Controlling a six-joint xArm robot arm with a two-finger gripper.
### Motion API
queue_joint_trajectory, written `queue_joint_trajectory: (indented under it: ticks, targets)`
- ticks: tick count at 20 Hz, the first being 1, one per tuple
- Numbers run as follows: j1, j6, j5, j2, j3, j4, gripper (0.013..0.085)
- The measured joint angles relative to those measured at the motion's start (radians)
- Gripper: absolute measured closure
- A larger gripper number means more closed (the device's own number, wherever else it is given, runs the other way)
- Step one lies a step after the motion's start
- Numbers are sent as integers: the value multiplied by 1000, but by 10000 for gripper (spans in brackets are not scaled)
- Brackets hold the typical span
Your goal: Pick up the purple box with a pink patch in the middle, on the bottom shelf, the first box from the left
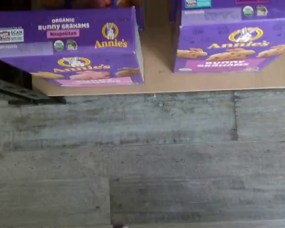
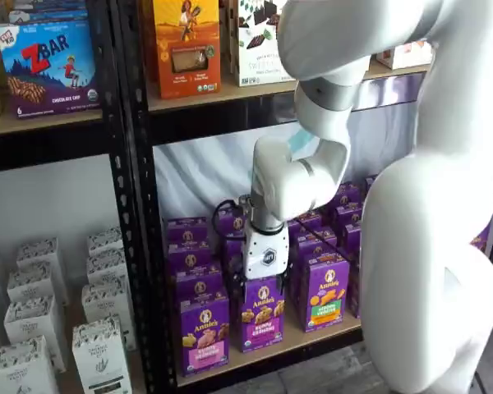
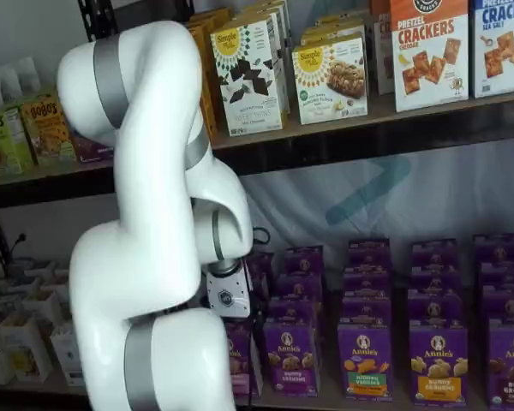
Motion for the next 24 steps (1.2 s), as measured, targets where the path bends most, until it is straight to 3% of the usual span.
queue_joint_trajectory:
  ticks: [10,24]
  targets:
    - [19,63,17,126,-141,-46,130]
    - [27,42,58,315,-370,-14,130]
